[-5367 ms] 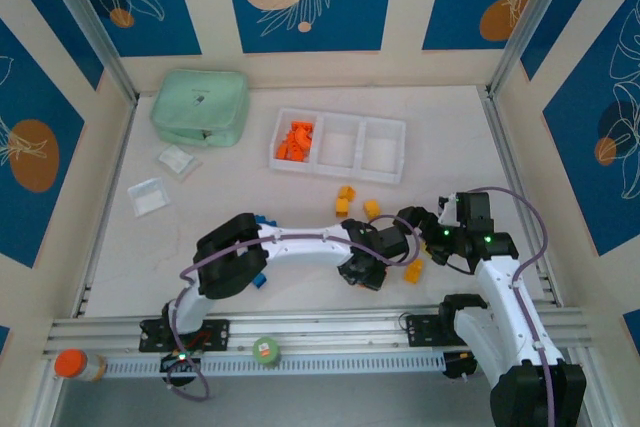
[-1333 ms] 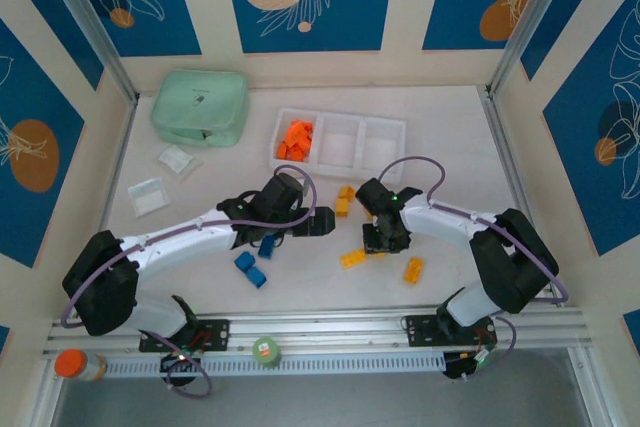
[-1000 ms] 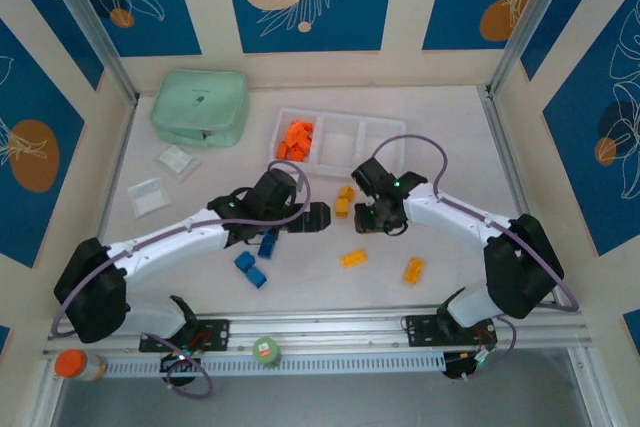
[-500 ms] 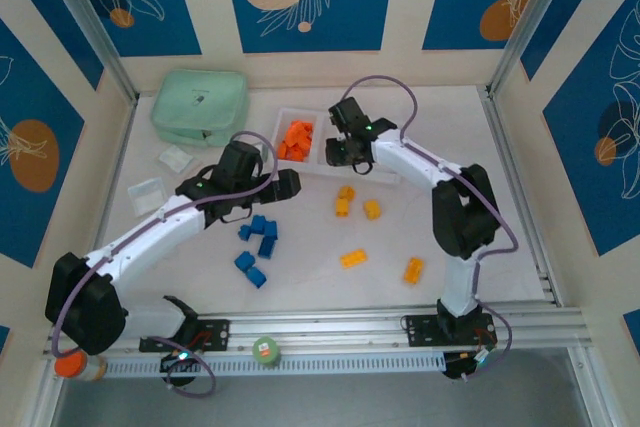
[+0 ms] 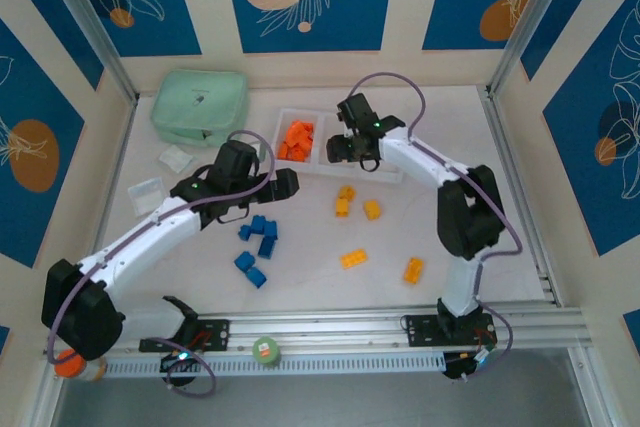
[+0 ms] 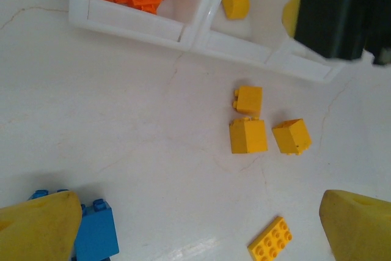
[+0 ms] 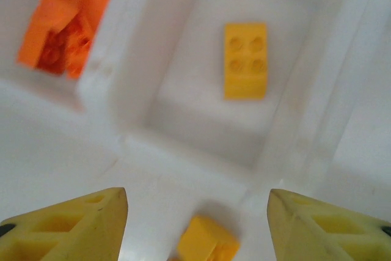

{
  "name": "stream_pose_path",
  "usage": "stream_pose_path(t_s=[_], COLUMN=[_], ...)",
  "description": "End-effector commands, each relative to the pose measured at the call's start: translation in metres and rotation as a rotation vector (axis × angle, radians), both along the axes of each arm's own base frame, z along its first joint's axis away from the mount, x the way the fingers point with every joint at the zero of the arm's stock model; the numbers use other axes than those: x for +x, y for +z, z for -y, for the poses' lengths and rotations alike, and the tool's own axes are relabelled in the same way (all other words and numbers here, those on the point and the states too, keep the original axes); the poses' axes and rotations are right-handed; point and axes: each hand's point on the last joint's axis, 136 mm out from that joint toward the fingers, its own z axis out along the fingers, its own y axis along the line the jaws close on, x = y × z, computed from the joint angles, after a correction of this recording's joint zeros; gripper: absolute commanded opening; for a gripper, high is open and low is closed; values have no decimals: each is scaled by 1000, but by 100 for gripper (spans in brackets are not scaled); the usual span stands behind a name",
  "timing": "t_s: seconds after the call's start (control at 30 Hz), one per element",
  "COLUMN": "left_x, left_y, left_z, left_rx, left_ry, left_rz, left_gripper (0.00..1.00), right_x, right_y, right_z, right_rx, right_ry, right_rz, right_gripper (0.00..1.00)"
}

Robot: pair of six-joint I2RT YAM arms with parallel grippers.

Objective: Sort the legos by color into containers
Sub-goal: Place the lego in the container, then pick up the lego from the center of the table.

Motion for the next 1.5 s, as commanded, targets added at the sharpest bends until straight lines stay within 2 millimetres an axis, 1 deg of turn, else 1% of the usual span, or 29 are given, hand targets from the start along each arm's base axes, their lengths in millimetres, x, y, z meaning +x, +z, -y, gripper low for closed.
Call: stream_pose_path(t_s=[0.0, 0.07, 0.17, 0.23, 0.3, 0.43, 0.57, 0.7, 0.9, 1.1, 1.3, 1.4, 1.47], left_x=[-14, -21, -32, -40, -46, -55, -58, -59, -59, -58, -58, -57, -57], left_y=[1, -1, -8, -14, -20, -30, -36, -41, -46, -48, -45, -44, -41], left_z=[3, 5, 11, 16, 22, 33, 42, 43, 39, 38, 37, 37, 36], left_rx=[-14, -11, -9, 1, 8, 13, -18, -10, 5, 12, 18, 20, 19], left_ry=[-37, -47, -65, -79, -95, -106, -108, -108, -88, -87, -83, -84, -84], left_rz=[1, 4, 6, 3, 0, -3, -6, -20, -22, -29, -23, -19, -15], left_gripper=[99, 99, 99, 99, 99, 99, 99, 99, 99, 99, 99, 99, 99], right_x=[-33, -50, -73, -85, -94, -101, -100, -97, -93, -89, -86, -87, -87], right_y=[6, 0, -13, -28, -40, -57, -69, -83, -92, -100, -96, -89, -82], right_z=[-3, -1, 2, 6, 8, 5, -9, -11, -18, -16, -18, -21, -21], right_rx=[59, 69, 52, 37, 49, 58, 52, -5, -53, -102, -117, -122, -124], right_ry=[11, 1, -17, -43, -67, -89, -59, -82, -64, -59, -36, -15, -5], right_rz=[-48, -81, -113, -144, -177, -198, -197, -207, -182, -171, -155, -136, -120], right_gripper=[64, 66, 69, 72, 74, 78, 79, 79, 71, 58, 46, 38, 36])
